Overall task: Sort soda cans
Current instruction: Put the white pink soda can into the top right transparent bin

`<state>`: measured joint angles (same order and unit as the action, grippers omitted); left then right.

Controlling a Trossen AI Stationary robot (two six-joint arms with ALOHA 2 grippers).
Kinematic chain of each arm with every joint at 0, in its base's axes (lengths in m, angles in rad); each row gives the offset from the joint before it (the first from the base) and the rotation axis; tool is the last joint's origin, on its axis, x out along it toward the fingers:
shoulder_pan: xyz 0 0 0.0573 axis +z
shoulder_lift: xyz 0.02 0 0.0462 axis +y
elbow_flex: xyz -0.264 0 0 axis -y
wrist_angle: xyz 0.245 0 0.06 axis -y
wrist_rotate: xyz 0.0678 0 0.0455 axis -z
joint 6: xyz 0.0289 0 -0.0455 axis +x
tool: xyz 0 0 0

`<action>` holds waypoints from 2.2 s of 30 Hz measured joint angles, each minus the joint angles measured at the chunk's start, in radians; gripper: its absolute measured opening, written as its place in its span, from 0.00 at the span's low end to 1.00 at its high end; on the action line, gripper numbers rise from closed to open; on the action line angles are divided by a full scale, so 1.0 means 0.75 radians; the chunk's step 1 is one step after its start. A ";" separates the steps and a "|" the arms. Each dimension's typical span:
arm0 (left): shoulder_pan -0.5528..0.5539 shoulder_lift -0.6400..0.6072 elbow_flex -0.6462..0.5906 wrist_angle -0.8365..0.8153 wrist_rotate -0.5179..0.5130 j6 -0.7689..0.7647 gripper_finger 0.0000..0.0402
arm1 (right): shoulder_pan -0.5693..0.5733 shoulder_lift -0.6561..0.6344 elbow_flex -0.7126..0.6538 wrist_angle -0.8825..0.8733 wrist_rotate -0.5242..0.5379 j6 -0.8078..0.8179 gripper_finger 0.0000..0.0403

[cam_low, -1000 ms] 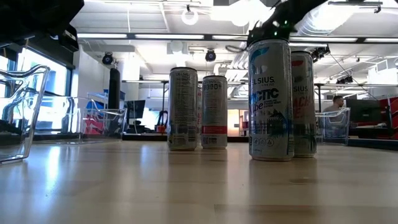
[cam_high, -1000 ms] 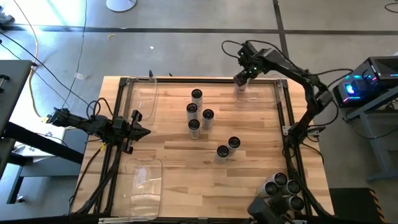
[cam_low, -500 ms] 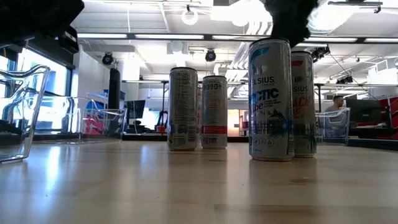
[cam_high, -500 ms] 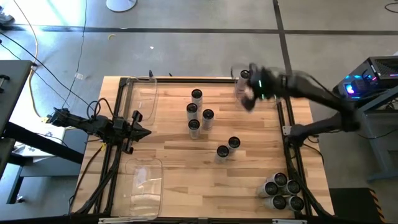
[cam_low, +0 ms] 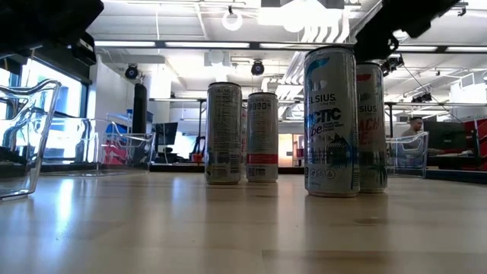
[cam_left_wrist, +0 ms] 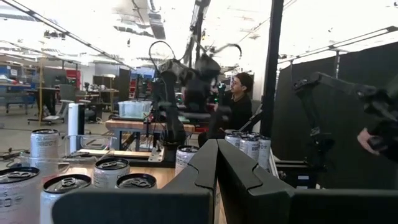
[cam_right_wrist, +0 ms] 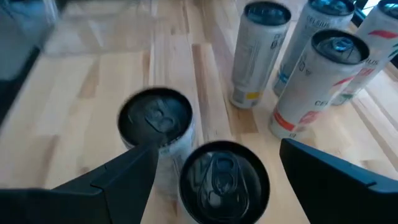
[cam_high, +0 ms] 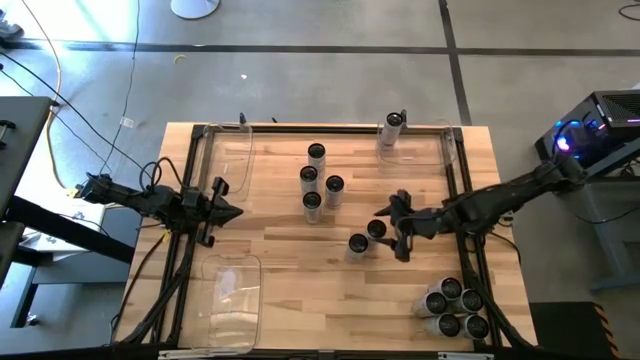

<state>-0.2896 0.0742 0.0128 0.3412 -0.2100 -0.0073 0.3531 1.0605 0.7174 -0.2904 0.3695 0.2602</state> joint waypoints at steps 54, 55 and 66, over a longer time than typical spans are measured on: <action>0.000 -0.001 0.000 -0.038 -0.028 -0.009 0.00 | -1.204 0.082 0.188 -0.184 -0.027 -0.302 0.59; 0.000 -0.001 0.000 -0.039 -0.028 -0.009 0.00 | -1.225 0.088 0.162 -0.150 -0.046 -0.302 0.59; 0.000 0.000 0.000 -0.038 -0.028 -0.009 0.00 | -1.295 0.096 0.007 0.043 -0.176 -0.237 0.59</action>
<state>-0.2897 0.0741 0.0128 0.3126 -0.2310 -0.0143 -0.6182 1.1328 0.7223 -0.2578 0.2376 0.0827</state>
